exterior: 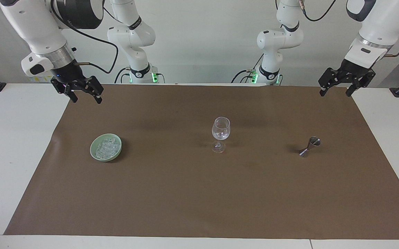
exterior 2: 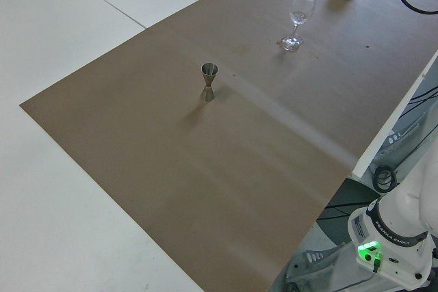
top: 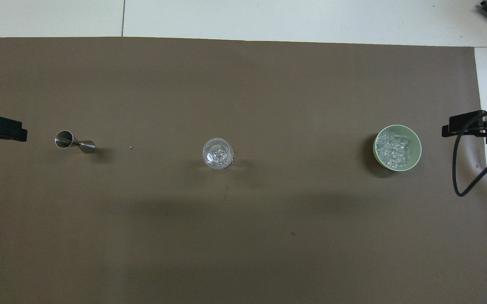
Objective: Pour wine and add ice with both arms
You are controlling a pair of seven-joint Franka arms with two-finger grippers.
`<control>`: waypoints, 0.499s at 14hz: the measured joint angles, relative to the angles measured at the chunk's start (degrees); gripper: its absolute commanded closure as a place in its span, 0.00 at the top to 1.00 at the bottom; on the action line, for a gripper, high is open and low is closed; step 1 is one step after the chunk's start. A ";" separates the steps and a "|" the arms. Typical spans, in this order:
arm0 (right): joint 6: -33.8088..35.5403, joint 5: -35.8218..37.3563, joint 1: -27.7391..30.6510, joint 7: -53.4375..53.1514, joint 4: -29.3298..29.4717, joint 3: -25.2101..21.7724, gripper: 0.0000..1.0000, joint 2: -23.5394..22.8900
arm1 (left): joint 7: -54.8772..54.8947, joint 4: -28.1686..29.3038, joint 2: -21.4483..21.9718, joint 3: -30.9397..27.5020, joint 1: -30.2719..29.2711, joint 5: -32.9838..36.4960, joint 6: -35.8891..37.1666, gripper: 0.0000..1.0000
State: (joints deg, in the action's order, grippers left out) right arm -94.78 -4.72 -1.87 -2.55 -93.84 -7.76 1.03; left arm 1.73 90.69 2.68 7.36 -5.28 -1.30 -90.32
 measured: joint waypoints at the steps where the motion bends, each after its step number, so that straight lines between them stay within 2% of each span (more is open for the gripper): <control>1: 0.51 0.01 -0.01 0.00 0.31 -0.28 1.00 0.00 | 0.04 -0.30 -0.02 -0.13 0.51 0.00 0.25 1.00; 5: 2.55 0.71 -0.02 0.38 1.11 -0.58 1.00 0.02 | 0.06 -0.94 -0.02 -4.03 6.20 0.02 0.29 1.00; 7: 3.62 3.37 -0.07 1.88 2.68 -0.37 1.00 0.05 | 0.07 -0.94 -0.02 -6.38 8.45 0.03 0.31 1.00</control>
State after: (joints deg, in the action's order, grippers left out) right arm -91.16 -1.35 -1.94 -0.67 -91.16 -8.13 1.08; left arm 1.80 89.75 2.66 0.98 3.17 -1.28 -90.01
